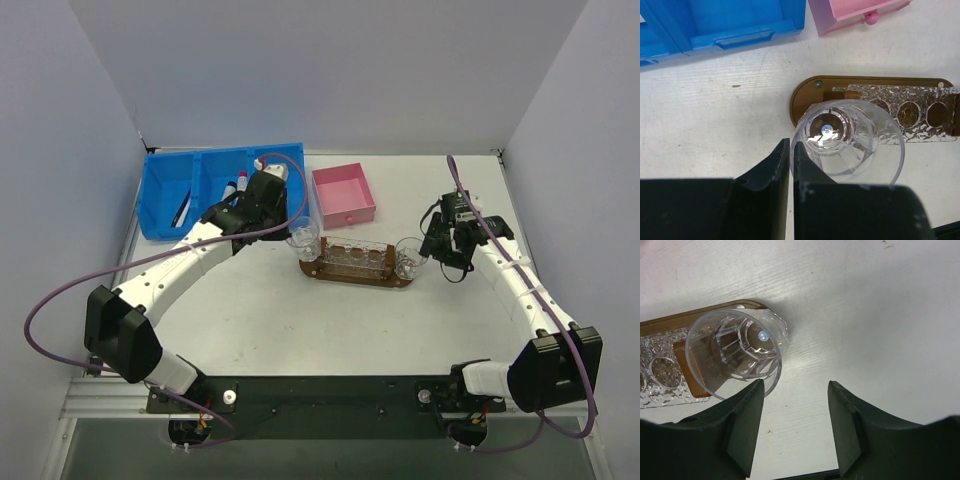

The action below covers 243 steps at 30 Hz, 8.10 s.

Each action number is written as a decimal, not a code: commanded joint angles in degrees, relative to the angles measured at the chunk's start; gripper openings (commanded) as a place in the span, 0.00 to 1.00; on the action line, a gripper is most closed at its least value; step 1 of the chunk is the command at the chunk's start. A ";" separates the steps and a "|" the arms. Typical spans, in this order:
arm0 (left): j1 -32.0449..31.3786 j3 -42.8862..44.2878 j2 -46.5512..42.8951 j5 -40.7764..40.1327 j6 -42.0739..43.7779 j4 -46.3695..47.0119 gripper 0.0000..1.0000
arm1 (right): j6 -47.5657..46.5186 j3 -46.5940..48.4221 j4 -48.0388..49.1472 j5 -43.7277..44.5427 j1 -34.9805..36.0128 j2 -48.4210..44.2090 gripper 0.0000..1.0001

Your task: Prepare toiletry sets of a toothbrush and toothpaste on the tray

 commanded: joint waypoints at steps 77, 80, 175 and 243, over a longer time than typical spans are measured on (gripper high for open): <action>-1.45 -0.36 9.10 -3.40 -1.04 4.81 0.00 | -0.54 -1.34 2.31 -2.40 0.09 5.85 0.32; -1.45 -0.27 9.19 -3.93 -1.04 5.07 0.00 | -0.45 -1.25 2.31 -2.40 0.09 5.85 0.31; -2.94 -4.57 -5.04 -6.47 6.96 16.23 0.71 | -0.01 -1.16 2.14 -1.53 0.18 1.55 0.49; 28.70 44.38 52.08 -3.93 17.94 -7.14 0.55 | -1.16 6.75 -2.61 3.31 -0.17 7.78 0.42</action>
